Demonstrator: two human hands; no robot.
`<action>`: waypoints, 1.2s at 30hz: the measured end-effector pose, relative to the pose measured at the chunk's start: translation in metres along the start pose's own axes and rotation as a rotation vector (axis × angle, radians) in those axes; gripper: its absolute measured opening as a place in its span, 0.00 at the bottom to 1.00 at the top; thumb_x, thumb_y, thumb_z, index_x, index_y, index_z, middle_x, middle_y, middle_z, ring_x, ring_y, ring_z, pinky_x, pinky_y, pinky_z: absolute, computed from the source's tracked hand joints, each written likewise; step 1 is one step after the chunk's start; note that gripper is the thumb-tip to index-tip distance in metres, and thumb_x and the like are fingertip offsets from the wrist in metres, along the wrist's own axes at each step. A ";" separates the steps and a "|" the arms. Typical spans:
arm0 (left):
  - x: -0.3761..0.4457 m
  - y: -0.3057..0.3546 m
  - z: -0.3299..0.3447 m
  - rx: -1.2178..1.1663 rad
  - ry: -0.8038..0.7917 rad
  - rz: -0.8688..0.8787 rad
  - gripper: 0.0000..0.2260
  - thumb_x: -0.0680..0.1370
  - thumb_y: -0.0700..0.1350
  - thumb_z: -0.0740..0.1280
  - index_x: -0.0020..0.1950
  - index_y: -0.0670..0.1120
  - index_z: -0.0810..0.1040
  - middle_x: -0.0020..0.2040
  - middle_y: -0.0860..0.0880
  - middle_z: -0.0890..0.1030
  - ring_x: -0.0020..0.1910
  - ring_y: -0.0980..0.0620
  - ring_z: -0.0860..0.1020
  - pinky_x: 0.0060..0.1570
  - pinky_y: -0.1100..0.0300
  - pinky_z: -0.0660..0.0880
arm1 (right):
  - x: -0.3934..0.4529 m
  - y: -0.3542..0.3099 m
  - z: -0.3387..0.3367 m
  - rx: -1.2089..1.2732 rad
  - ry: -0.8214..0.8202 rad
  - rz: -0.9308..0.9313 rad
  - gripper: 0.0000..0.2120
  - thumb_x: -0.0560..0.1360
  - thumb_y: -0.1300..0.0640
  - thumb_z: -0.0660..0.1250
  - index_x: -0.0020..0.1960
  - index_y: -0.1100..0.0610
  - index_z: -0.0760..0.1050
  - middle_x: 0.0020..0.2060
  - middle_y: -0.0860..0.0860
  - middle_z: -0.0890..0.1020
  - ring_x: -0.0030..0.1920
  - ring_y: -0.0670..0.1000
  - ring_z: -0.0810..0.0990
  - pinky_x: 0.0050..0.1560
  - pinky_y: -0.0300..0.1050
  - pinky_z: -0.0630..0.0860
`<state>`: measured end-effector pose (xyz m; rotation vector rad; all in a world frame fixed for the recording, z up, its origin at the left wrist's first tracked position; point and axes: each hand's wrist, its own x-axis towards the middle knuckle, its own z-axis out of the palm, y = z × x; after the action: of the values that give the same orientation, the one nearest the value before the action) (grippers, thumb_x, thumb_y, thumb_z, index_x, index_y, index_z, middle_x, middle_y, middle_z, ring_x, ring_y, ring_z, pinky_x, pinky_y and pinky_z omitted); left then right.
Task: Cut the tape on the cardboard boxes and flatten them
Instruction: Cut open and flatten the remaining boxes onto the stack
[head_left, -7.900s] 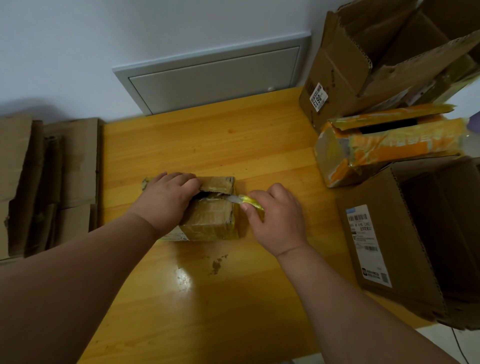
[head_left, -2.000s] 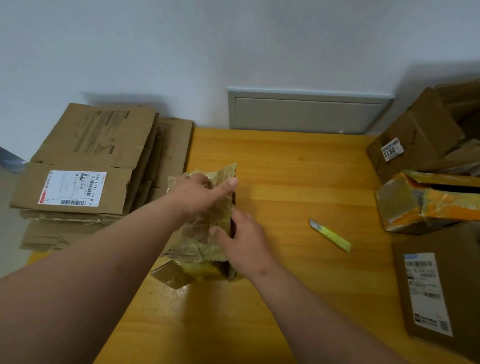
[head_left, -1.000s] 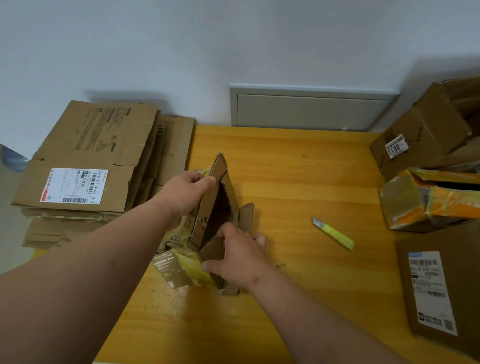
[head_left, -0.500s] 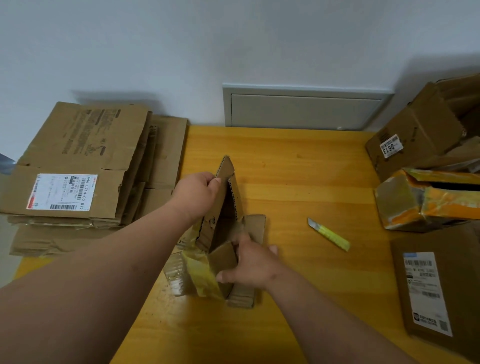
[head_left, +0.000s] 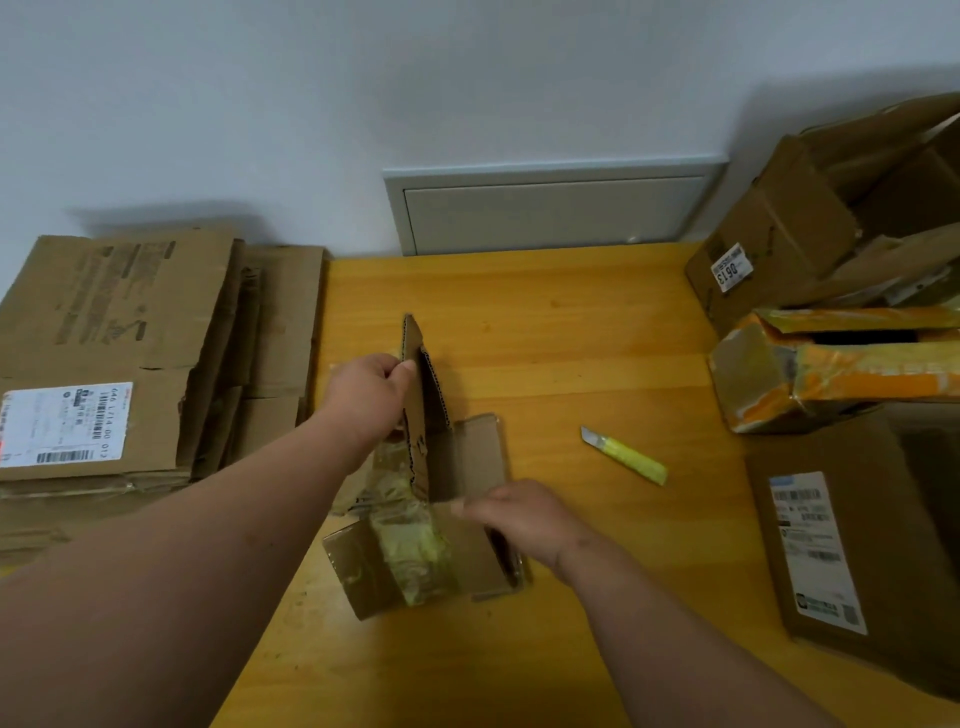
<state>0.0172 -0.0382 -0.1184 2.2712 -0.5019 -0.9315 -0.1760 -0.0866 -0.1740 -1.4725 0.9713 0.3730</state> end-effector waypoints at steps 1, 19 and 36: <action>0.000 0.000 0.002 -0.008 0.000 0.000 0.12 0.83 0.52 0.60 0.46 0.50 0.78 0.48 0.39 0.82 0.46 0.42 0.81 0.48 0.43 0.81 | 0.000 -0.002 -0.005 0.077 0.018 0.025 0.21 0.64 0.30 0.69 0.42 0.47 0.81 0.44 0.48 0.82 0.48 0.50 0.79 0.47 0.46 0.75; 0.029 -0.068 0.028 0.757 -0.342 0.171 0.34 0.76 0.60 0.68 0.79 0.63 0.55 0.81 0.53 0.46 0.79 0.41 0.45 0.75 0.42 0.54 | 0.061 -0.021 -0.016 0.050 0.399 0.015 0.32 0.76 0.38 0.64 0.74 0.54 0.65 0.67 0.53 0.73 0.61 0.53 0.74 0.59 0.48 0.72; 0.036 -0.044 0.030 1.041 -0.222 0.219 0.23 0.78 0.63 0.59 0.70 0.55 0.70 0.63 0.47 0.72 0.61 0.44 0.74 0.58 0.48 0.73 | 0.091 -0.037 -0.039 -0.886 0.662 -0.316 0.38 0.71 0.67 0.63 0.77 0.44 0.58 0.74 0.52 0.67 0.71 0.57 0.63 0.66 0.56 0.58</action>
<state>0.0244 -0.0385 -0.1822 2.8902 -1.5934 -0.9218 -0.1073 -0.1591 -0.2095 -2.6264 1.1102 0.0569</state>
